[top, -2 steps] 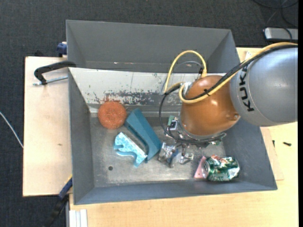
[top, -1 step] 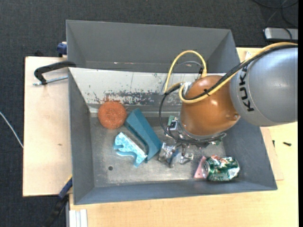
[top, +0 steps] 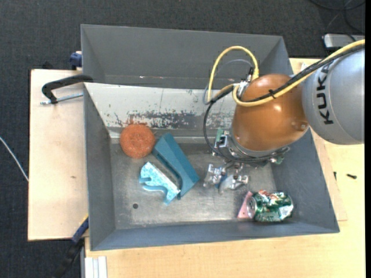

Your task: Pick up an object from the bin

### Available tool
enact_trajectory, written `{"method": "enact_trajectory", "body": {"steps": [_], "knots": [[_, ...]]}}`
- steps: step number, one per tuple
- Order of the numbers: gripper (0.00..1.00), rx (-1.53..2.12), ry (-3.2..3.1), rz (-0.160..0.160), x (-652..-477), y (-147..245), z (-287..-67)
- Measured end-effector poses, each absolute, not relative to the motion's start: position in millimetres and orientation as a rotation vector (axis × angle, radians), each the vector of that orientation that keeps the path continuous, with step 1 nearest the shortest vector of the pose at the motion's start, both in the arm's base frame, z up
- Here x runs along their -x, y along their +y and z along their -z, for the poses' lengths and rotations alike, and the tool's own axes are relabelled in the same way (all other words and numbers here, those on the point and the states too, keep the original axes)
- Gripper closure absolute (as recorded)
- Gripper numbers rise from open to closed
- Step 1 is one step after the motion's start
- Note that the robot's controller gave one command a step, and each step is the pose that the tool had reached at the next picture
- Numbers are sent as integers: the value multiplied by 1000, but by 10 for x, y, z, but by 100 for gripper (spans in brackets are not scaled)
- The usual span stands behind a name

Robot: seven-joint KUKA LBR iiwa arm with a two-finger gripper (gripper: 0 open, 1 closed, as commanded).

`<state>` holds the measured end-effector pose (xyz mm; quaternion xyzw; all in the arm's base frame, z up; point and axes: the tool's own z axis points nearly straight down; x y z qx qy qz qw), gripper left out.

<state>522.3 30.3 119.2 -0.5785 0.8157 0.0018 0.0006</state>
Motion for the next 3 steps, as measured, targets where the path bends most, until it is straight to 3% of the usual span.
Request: {"method": "enact_trajectory", "body": {"steps": [1, 2, 3], "knots": [[100, 1994, 2425, -4, -5182, 231, -1877], [100, 2256, 2177, 3, -5162, -16, -2272], [100, 2261, 2175, 9, -5262, 7, -1965]]}}
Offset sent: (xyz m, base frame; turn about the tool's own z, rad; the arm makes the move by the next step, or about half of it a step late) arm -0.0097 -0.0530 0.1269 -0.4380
